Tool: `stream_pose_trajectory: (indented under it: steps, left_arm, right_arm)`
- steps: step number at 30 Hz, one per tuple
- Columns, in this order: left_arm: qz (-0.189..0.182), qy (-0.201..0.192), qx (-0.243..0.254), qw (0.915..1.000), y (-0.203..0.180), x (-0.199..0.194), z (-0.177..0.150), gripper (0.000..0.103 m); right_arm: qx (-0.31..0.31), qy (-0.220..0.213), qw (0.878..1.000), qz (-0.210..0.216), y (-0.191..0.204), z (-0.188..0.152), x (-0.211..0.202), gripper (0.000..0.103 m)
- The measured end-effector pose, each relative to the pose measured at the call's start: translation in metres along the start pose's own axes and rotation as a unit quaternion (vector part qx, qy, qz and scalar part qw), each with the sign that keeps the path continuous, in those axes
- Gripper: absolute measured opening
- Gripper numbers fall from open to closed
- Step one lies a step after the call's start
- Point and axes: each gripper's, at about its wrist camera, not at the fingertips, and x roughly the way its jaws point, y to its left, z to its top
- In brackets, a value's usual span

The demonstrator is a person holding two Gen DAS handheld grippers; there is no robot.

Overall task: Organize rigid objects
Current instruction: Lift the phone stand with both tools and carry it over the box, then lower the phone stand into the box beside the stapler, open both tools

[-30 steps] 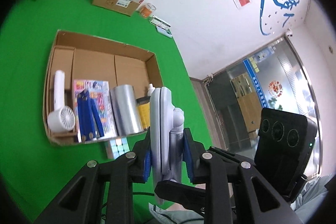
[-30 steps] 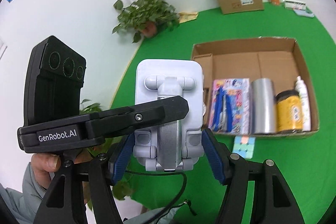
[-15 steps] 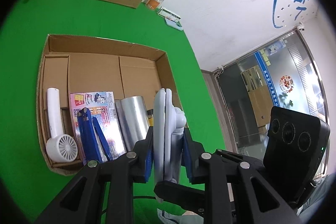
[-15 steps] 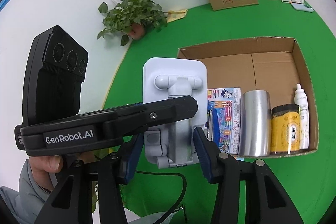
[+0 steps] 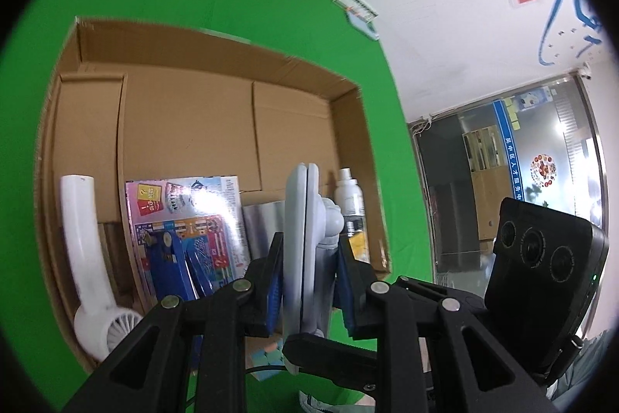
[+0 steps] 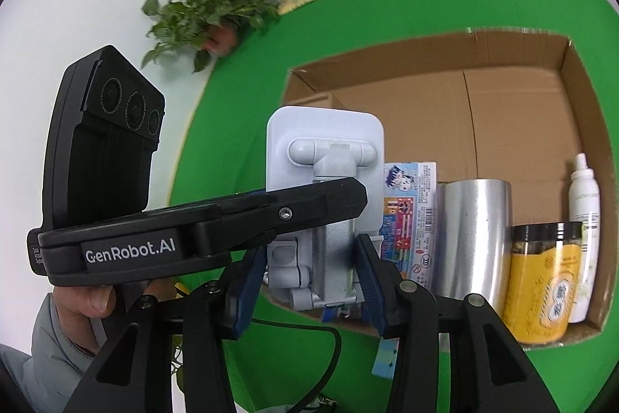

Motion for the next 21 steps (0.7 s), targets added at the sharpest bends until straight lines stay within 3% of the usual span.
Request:
stream_pose_trajectory:
  steps: [10,12,15,16,21]
  left_arm:
    - [-0.003,0.039,-0.054,0.9978,0.044,0.05,0.0,0.023]
    - [0.01,0.049,-0.068,0.9964,0.048,0.052,0.0,0.028]
    - [0.051,0.052,-0.057,0.9957,0.046,0.042,-0.004,0.048]
    - [0.065,0.044,-0.049,0.9957,0.043,0.033,-0.006,0.054]
    - [0.097,-0.007,-0.017,0.9951,0.025,-0.022,-0.023,0.054]
  right_arm:
    - [0.038,0.034,0.998,-0.024,-0.043,0.002,0.058,0.044]
    - [0.046,0.042,0.997,-0.041,-0.048,-0.001,0.064,0.046]
    - [0.059,0.04,0.997,-0.044,-0.054,-0.01,0.064,0.047]
    - [0.058,0.036,0.997,-0.045,-0.054,-0.014,0.06,0.05]
    - [0.023,-0.036,0.998,-0.051,-0.039,-0.038,0.022,0.088]
